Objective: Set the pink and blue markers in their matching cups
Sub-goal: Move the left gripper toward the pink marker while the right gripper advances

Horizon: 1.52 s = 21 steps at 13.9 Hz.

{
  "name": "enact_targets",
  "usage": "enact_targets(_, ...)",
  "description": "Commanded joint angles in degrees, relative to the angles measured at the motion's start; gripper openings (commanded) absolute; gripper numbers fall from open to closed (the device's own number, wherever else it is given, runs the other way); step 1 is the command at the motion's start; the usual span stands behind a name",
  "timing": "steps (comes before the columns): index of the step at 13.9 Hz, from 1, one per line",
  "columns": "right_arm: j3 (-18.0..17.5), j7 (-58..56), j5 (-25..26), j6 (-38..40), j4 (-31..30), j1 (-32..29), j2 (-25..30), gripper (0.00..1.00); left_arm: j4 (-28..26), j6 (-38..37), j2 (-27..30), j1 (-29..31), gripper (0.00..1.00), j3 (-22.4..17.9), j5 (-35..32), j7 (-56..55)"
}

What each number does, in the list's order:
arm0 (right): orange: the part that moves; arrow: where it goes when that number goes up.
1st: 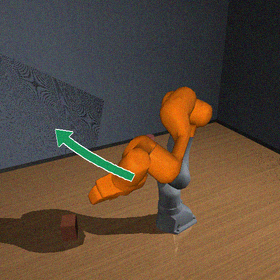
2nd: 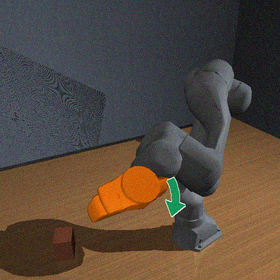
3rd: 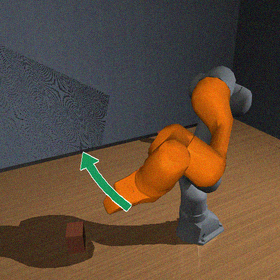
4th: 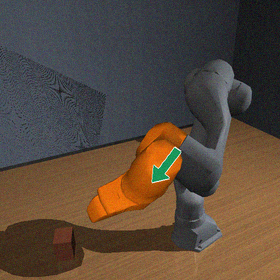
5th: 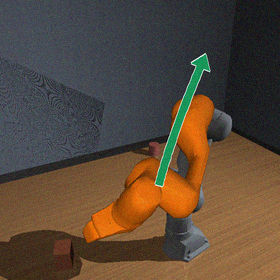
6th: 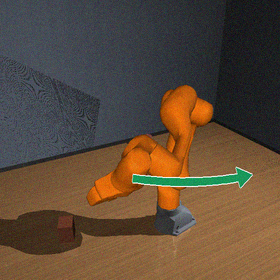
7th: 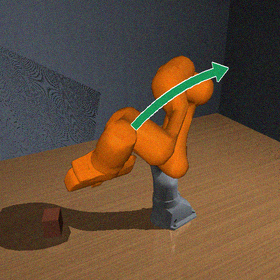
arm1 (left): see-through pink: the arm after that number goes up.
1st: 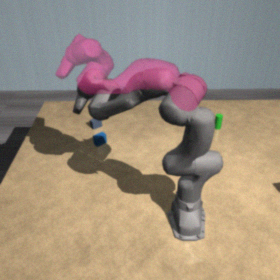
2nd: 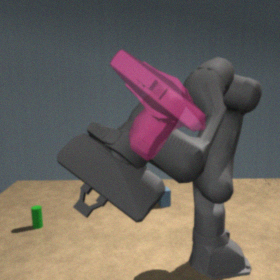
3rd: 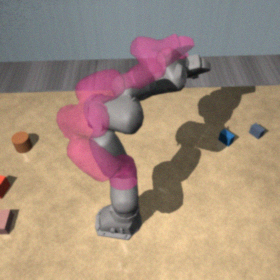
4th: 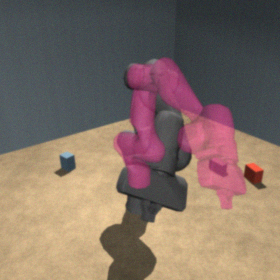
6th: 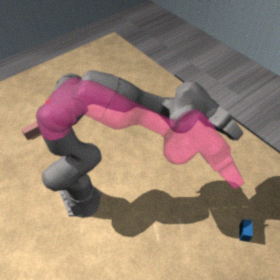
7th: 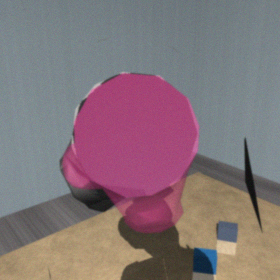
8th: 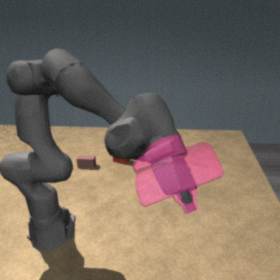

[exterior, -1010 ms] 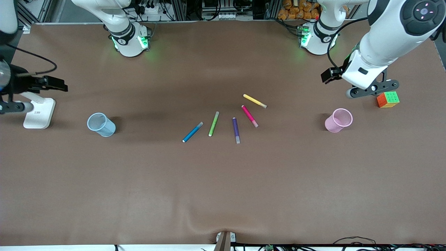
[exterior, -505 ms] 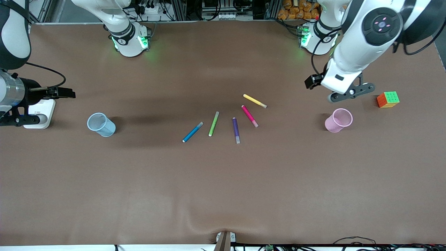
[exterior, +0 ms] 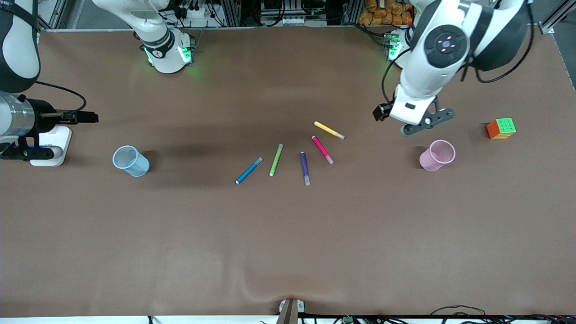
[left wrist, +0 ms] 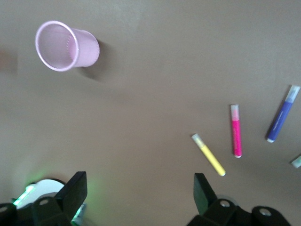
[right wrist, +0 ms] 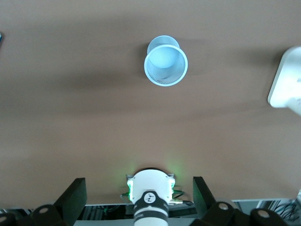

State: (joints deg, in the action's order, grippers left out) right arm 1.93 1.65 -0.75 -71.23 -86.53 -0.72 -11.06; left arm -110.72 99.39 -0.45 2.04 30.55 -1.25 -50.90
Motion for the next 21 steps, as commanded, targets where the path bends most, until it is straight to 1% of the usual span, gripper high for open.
enact_targets(1, -0.35, 7.73, -0.21, 0.57, 0.05, 1.59, 0.42, 1.0, -0.11, 2.9, -2.1, 0.16, 1.0, 2.23, 0.55, -4.9)
enact_targets(4, -0.53, 14.94, -2.06, 0.13, -0.22, 3.26, 0.69, 1.0, -0.11, 4.93, -3.86, -0.19, 1.0, 2.67, 0.55, -6.4)
enact_targets(6, -0.53, 15.49, -2.5, -0.66, -0.31, 3.62, 0.69, 1.0, -0.02, 6.16, -5.17, -1.42, 1.0, 2.76, 0.55, -8.42)
enact_targets(7, -0.61, 15.49, -3.02, -2.23, -0.39, 3.53, 0.51, 1.0, -0.02, 7.21, -5.96, -1.77, 1.0, 2.85, 0.37, -10.0)
enact_targets(9, -0.53, 15.49, -6.53, -5.75, -1.88, 3.53, 0.51, 1.0, 0.24, 8.71, -7.63, -3.09, 1.0, 2.76, -0.33, -12.9)
enact_targets(14, -0.53, 18.74, -6.72, -7.52, -3.47, 4.84, 0.16, 1.0, 0.77, 10.64, -8.78, -3.53, 1.0, 2.76, -0.42, -14.75)
enact_targets(18, -0.61, 19.44, -6.98, -7.7, -4.26, 5.2, 0.16, 1.0, 0.95, 12.49, -10.71, -4.33, 1.0, 2.76, -1.55, -19.5)
enact_targets(21, -1.23, 24.09, -8.47, -7.61, -4.35, 5.81, 0.25, 1.0, 1.39, 13.46, -12.56, -4.41, 1.0, 2.76, -2.97, -20.9)
